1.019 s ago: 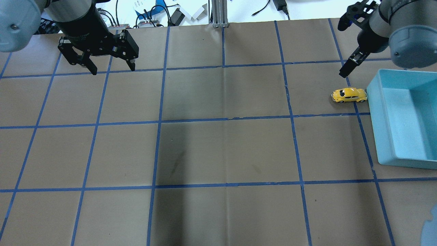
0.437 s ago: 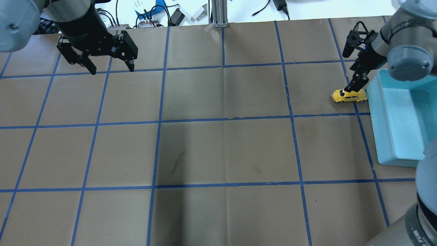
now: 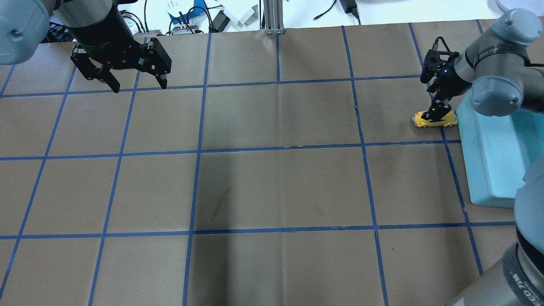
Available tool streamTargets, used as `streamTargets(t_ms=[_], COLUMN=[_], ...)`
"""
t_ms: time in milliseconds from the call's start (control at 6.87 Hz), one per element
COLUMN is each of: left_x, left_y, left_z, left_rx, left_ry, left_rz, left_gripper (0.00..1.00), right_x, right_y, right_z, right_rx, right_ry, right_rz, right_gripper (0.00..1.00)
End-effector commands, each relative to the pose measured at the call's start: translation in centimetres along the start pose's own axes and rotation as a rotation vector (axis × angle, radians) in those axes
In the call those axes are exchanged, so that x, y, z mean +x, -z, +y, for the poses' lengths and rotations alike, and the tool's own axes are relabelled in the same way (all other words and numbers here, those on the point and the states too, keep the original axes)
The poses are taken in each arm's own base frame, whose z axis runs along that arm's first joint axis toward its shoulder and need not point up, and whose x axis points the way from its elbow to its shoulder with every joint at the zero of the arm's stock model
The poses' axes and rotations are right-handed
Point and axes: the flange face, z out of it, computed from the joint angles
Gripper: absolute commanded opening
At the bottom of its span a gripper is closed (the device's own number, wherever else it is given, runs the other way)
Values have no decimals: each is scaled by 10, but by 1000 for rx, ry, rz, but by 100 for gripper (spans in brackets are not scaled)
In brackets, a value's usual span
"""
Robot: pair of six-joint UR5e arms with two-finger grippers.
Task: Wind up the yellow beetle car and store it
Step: 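Close the right gripper on the car and lift it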
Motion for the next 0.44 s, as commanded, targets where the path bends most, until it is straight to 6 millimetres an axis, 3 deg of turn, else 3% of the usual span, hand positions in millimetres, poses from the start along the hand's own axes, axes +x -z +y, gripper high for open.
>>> streamTargets(t_ms=[0,291], left_x=[-1,-1], left_y=[0,0], left_z=[0,0], left_rx=[1,1], left_ry=[2,2], left_rz=[-1,-1], left_gripper=[100,100], right_x=[3,0], right_y=[-14,-17], right_z=[25,27], right_rx=[-2,0], right_ry=[13,61], right_rz=[-11,-20], right_gripper=[100,100])
